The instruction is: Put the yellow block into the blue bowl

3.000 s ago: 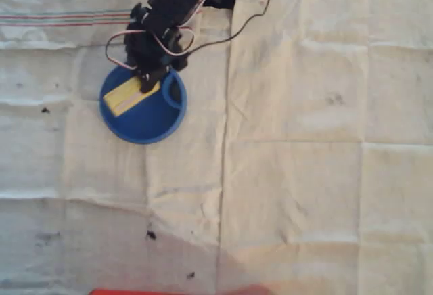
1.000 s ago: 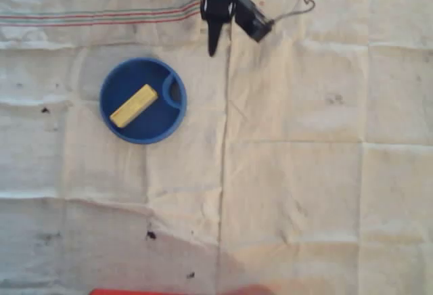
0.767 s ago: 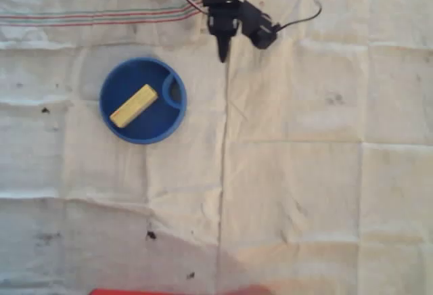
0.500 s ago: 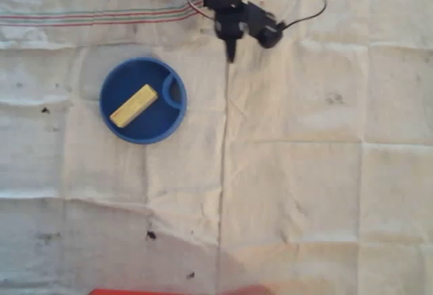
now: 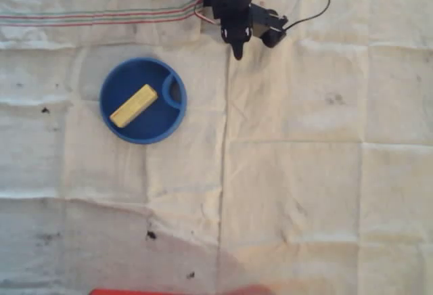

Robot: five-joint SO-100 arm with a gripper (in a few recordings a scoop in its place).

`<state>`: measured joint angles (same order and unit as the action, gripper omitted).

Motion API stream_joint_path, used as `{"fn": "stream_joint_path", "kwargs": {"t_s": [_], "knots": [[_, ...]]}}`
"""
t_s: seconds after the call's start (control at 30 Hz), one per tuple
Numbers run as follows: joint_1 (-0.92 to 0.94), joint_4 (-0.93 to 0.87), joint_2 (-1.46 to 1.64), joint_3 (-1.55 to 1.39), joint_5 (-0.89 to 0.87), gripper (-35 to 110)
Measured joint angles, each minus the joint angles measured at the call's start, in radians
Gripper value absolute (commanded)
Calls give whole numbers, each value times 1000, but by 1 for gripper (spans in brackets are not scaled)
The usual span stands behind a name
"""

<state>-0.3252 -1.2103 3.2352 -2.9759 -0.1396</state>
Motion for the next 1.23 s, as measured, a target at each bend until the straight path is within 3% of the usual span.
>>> {"fn": "stream_joint_path", "kwargs": {"t_s": [1.23], "knots": [[-2,0,0,-21,0,0]]}}
